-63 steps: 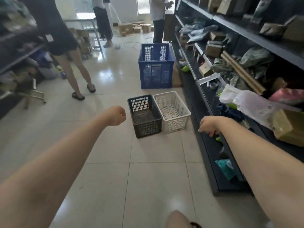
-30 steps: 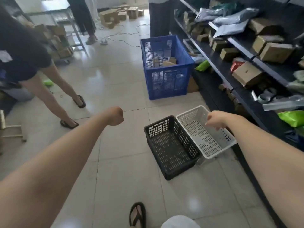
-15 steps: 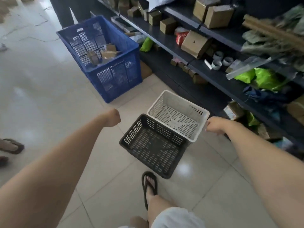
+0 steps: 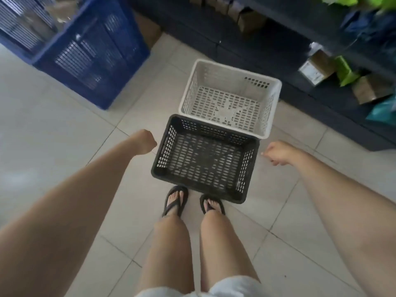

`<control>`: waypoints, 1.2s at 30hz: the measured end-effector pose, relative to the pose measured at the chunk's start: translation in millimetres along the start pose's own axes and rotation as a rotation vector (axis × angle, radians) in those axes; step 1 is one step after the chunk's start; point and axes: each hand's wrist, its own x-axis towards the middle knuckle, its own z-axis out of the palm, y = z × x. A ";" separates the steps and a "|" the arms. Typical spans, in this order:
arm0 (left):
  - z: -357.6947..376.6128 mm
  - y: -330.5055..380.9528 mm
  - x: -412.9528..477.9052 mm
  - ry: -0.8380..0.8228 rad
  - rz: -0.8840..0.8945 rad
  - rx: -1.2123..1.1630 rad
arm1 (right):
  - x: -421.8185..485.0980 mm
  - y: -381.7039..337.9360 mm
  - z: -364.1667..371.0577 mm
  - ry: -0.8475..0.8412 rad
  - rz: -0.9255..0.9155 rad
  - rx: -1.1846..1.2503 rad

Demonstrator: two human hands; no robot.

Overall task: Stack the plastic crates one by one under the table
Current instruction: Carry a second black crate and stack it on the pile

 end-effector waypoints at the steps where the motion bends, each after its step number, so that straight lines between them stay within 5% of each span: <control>1: 14.9 -5.7 24.9 -0.013 -0.011 -0.011 | 20.6 1.5 15.6 0.000 0.037 0.007; 9: 164.7 -99.5 239.1 0.072 -0.158 -0.019 | 208.7 46.4 184.1 0.045 0.392 0.390; 15: 212.0 -112.7 306.4 -0.028 -0.274 -0.505 | 260.8 86.6 224.3 0.349 0.569 0.818; 26: 75.1 -91.9 179.7 -0.059 -0.257 -0.549 | 106.2 40.7 121.1 0.347 0.527 0.926; 36: -125.9 12.0 -1.0 -0.105 0.074 -0.401 | -107.2 44.1 -20.0 0.500 0.477 0.995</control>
